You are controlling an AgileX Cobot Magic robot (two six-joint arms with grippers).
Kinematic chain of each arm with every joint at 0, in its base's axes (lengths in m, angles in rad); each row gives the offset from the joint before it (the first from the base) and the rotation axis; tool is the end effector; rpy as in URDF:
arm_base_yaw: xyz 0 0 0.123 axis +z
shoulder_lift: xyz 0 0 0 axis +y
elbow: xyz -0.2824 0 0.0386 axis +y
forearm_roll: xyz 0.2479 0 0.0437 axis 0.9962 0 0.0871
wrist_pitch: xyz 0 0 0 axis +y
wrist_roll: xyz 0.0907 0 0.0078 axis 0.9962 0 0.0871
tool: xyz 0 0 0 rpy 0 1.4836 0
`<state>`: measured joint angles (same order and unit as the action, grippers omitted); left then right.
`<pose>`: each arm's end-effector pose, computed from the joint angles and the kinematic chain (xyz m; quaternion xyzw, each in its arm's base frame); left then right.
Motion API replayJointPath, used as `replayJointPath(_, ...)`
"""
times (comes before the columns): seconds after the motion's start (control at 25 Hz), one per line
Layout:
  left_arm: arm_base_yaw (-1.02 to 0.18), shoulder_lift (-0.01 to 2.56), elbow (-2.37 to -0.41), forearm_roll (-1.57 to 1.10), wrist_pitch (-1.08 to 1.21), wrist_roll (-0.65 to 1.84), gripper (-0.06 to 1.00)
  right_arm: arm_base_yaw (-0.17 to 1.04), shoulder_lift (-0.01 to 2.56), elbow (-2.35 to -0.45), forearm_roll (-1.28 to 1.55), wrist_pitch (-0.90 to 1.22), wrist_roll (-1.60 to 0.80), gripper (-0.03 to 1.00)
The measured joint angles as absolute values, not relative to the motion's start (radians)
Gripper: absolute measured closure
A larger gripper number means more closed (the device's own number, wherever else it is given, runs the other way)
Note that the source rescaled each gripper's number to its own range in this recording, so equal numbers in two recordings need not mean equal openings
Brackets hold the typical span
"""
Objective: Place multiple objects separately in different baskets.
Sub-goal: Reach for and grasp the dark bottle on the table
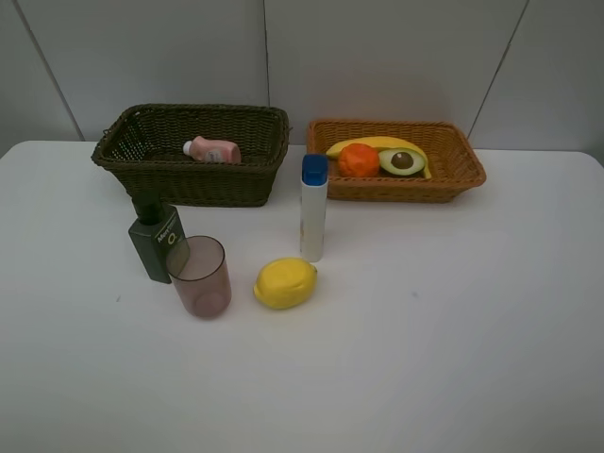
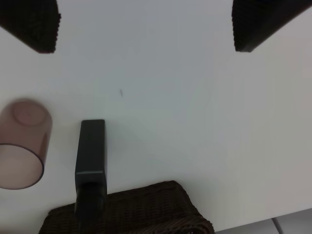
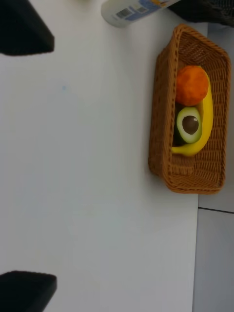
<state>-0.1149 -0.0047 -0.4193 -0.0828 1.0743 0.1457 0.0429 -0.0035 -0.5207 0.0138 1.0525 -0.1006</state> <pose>0.0014 -0.0068 0.2536 0.1140 0.8675 -0.0340 0.4830 -0.0076 0.0008 0.2835 -0.0609 0.8425 -0.0086 0.5352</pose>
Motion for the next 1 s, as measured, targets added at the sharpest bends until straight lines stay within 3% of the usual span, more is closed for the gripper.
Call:
replayJointPath(0.72,-0.115,-0.002,-0.438,-0.083,1.074,0.142,0.00,0.043,-0.004,-0.521,0.014,1.052,-0.101,0.07)
replayJointPath(1.0,-0.115,0.169,-0.543,-0.083,1.068,0.141,0.00,0.043,-0.004,-0.521,0.014,1.052,-0.101,0.07)
